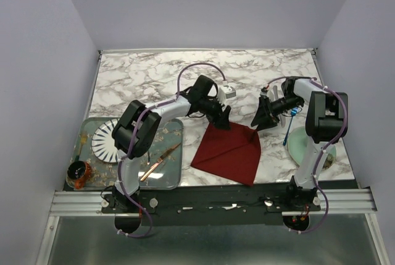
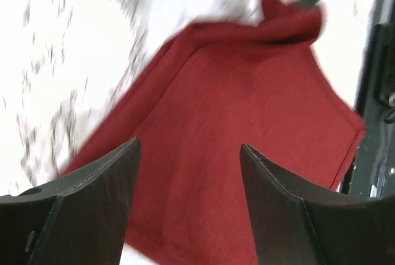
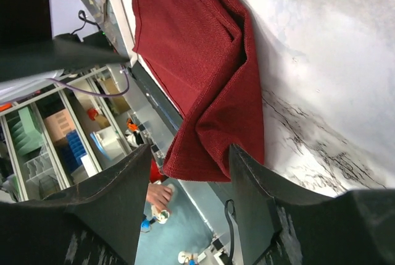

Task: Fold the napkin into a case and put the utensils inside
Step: Pick up the upper triangle-folded napkin from the center of the board.

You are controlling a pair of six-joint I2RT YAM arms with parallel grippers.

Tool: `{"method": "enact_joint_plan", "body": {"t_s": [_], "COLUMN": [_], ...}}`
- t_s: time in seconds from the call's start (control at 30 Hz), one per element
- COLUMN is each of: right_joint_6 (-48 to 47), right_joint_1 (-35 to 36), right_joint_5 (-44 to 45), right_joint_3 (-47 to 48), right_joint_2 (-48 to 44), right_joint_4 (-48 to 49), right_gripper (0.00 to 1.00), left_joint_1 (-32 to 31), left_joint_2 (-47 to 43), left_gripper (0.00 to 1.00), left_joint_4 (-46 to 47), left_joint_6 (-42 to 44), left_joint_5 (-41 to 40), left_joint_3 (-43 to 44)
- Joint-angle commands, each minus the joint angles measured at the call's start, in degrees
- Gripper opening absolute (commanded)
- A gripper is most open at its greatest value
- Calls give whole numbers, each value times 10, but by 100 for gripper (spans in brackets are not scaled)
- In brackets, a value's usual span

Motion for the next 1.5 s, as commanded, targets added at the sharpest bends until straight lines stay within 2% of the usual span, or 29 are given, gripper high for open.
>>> {"method": "enact_joint_plan", "body": {"t_s": [0.0, 0.13, 0.3, 0.5, 0.63, 0.77, 1.0, 1.1, 1.27, 1.33, 1.47], "right_joint_6": [-10, -11, -10, -16, -25, -40, -58, -62, -84, -97, -87], "right_joint_1": [3, 3, 3, 3, 3, 3, 3, 3, 3, 3, 1], "right_joint_5": [-28, -41, -53, -64, -69, -80, -101, -101, -114, -113, -76], "right_joint_3": [-8, -22, -36, -44, -44, -42, -43, -46, -40, -22, -6], "right_joint_2": [-16, -17, -16, -15, -18, -22, -17, -17, -14, -12, -21], "right_joint_4": [-4, -8, -8, -11, -18, -27, -40, -40, -60, -83, -87], "right_gripper": [61, 59, 58, 58, 58, 58, 58, 58, 58, 59, 62], "left_joint_1": [-21, -47, -78, -106, -114, -118, -120, -120, -121, -122, -122], "left_joint_2": [-20, -30, -16, 8, 16, 17, 29, 32, 20, 19, 14], "left_gripper": [76, 75, 73, 65, 61, 60, 61, 51, 27, 21, 18], "left_joint_4": [126, 190, 195, 202, 160, 128, 105, 67, 47, 27, 7], "left_joint_6": [68, 172, 295, 350, 399, 434, 433, 449, 491, 506, 531], "left_joint_5": [89, 104, 83, 61, 72, 75, 69, 68, 59, 57, 54], "left_joint_3": [-6, -33, -26, -11, -1, 0, 27, 37, 18, 18, 14]}}
